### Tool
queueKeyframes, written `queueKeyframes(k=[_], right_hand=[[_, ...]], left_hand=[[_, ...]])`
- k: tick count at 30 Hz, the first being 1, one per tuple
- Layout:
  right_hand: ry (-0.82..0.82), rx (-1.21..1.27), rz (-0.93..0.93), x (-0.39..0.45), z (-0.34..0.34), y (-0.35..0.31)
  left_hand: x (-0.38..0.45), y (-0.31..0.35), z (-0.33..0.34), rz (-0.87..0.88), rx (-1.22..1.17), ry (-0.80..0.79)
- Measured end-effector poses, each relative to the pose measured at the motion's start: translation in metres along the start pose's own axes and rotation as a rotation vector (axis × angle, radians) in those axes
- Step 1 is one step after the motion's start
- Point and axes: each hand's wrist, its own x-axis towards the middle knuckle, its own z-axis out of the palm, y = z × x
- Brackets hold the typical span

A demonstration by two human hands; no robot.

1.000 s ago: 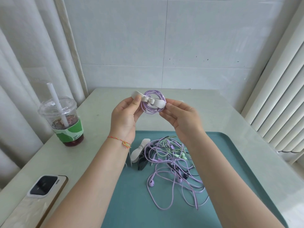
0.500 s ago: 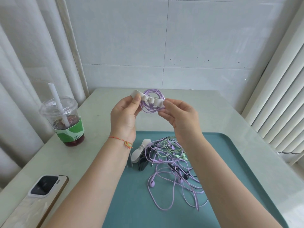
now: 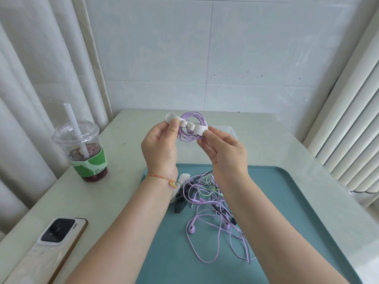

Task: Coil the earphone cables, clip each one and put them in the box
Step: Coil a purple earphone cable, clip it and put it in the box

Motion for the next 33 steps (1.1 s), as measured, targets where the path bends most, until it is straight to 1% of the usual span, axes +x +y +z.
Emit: queueKeyframes(k=[2,5,7,9,11,15,17,20,22,25,31,33], right_hand=[[0.027,0.006,0.008,0.0,0.001,0.002],[0.044,-0.01,0.012,0.002,-0.002,0.0],[-0.002,-0.06,-0.002,0.005,-0.003,-0.001],[-0.068,-0.199,-0.057,0.007,-0.004,0.001],[-0.068,-0.337,-0.115,0.009,-0.005,0.001],[-0.008,-0.403,-0.193,0.015,-0.011,-0.009],[-0.073,-0.46,-0.17,0.02,-0.013,-0.017],[-0.277,-0.509,-0.048,0.023,-0.016,-0.029],[-0.324,-0.51,-0.033,0.022,-0.018,-0.034],[-0.296,-0.543,-0.073,0.022,-0.019,-0.035],[-0.128,-0.656,-0.243,0.022,-0.015,-0.026],[-0.104,-0.657,-0.255,0.022,-0.015,-0.024]], left_hand=[[-0.002,0.0,0.001,0.014,0.018,0.015],[-0.006,0.001,0.004,0.057,0.057,-0.011],[-0.009,0.001,0.005,0.081,0.08,-0.042],[-0.011,0.002,0.005,0.082,0.078,-0.076],[-0.009,0.003,0.004,0.056,0.072,-0.108],[0.001,0.002,-0.003,-0.041,0.071,-0.247],[0.005,0.004,-0.006,-0.061,0.072,-0.289],[0.01,0.009,-0.009,-0.057,0.081,-0.36],[0.012,0.011,-0.011,-0.027,0.106,-0.404],[0.01,0.011,-0.01,0.02,0.134,-0.407],[0.005,0.004,-0.005,0.083,0.112,-0.311],[0.003,0.003,-0.004,0.095,0.112,-0.289]])
